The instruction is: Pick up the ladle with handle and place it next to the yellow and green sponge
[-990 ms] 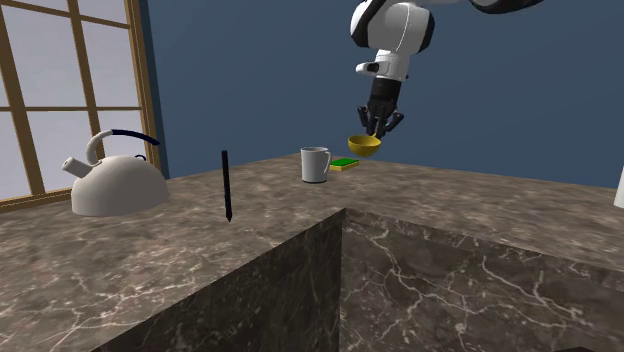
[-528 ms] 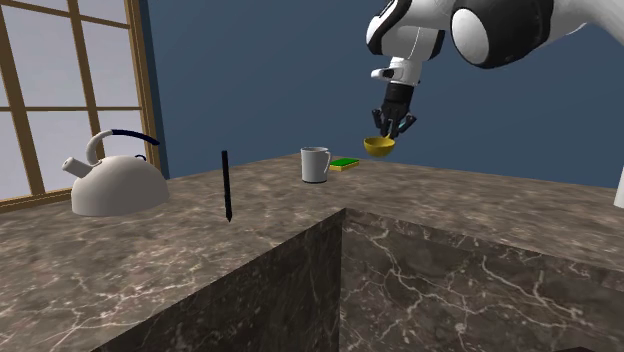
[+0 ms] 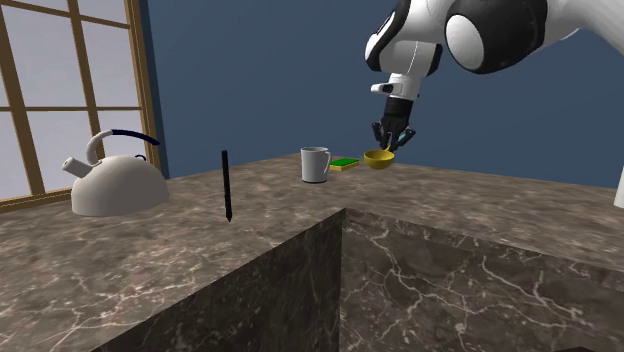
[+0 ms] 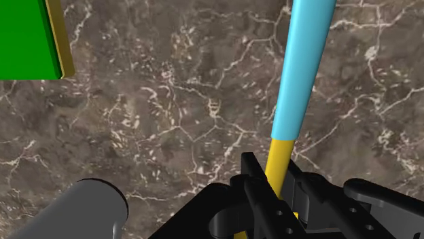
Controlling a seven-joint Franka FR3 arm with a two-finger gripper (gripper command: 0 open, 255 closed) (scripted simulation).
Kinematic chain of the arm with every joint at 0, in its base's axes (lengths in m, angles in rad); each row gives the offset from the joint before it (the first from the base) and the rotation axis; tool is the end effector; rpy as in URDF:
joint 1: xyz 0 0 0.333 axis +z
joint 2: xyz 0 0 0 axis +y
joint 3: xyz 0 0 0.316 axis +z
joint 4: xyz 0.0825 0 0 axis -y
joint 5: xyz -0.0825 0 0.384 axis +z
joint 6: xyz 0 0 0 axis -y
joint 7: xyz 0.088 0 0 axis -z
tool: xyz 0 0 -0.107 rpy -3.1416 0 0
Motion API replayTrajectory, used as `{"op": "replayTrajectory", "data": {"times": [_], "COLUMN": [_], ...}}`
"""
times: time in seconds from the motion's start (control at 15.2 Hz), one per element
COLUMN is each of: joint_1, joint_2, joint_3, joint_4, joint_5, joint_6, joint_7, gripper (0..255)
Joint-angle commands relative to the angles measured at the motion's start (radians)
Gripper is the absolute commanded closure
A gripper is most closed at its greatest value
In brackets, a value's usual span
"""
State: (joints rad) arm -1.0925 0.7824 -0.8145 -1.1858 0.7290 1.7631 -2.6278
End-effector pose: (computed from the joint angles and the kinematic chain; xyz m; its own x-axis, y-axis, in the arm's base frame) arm -0.0069 -0.7385 0.4118 0.7275 0.6813 0.0813 0.6657 -0.7296 0.1567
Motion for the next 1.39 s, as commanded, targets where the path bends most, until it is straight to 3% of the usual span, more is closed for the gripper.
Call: {"op": "replayTrajectory", "data": {"times": [0.0, 0.73, 1.19, 1.25, 1.32], "joint_1": [0.003, 0.016, 0.016, 0.016, 0.016], "joint_2": [0.008, 0.050, 0.050, 0.050, 0.050], "joint_3": [0.004, 0.028, 0.028, 0.028, 0.028], "joint_4": [-0.016, -0.098, -0.098, -0.097, -0.097], "joint_5": [0.006, 0.041, 0.041, 0.041, 0.041], "joint_6": [0.022, 0.126, 0.126, 0.126, 0.126], "joint_7": [-0.007, -0.049, -0.049, -0.049, -0.049], "gripper": [255, 255, 255, 0, 0]}}
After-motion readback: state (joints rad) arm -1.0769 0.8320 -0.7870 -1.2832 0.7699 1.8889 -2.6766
